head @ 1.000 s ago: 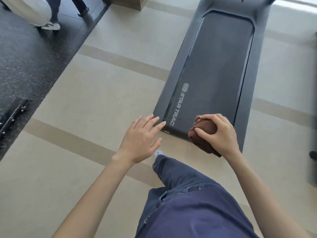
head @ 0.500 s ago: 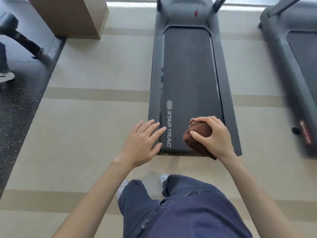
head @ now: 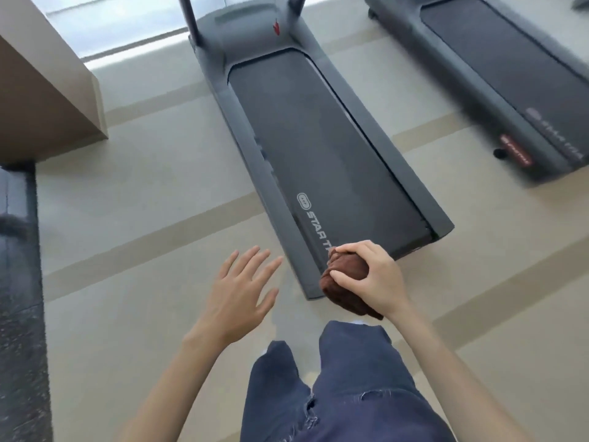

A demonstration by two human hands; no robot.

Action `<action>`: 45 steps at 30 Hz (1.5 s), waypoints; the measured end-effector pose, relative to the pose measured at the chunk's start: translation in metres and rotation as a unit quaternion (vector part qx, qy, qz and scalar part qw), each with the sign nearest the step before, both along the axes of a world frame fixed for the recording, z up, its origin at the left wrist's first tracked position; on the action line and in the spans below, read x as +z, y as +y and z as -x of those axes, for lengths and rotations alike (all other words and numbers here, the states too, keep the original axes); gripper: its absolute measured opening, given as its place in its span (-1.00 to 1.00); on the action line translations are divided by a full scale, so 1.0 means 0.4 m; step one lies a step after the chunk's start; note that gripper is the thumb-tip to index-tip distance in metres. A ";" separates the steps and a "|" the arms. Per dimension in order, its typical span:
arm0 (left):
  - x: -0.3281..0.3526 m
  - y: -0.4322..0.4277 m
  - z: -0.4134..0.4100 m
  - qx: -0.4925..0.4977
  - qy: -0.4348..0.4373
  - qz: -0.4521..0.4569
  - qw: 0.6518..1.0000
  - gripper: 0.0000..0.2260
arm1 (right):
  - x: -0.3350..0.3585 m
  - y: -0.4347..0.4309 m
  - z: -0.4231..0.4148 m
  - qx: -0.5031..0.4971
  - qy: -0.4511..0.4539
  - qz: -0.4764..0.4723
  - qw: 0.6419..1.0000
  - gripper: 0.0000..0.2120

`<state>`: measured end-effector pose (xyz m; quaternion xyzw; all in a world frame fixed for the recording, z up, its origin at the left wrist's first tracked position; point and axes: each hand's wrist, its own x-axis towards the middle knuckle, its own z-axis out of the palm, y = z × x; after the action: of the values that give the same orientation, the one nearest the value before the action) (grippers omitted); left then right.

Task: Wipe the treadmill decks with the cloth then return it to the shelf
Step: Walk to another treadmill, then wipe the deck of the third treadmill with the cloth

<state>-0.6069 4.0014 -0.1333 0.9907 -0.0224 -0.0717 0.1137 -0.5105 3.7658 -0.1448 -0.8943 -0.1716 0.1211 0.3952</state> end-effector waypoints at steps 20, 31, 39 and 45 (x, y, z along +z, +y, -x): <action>-0.036 0.020 -0.516 -0.377 0.008 -0.039 0.925 -0.55 | -0.098 -0.017 -0.096 -0.364 0.010 0.012 0.931 -0.70; -0.293 -0.080 -0.754 -0.483 0.055 -0.027 0.873 -0.56 | -0.329 -0.034 -0.264 -0.439 0.007 0.021 0.898 -0.66; -0.752 -0.063 -0.878 -0.531 0.082 -0.039 0.842 -0.56 | -0.772 0.020 -0.314 -0.515 0.037 0.034 0.856 -0.64; -1.119 -0.050 -0.974 -0.551 0.070 -0.029 0.831 -0.57 | -1.135 0.096 -0.385 -0.550 0.025 0.061 0.833 -0.65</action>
<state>-0.2173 3.9815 -0.5809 0.8094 -0.5542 -0.1923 0.0274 -0.3567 3.8040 -0.5989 -0.8602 0.3662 -0.0837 0.3449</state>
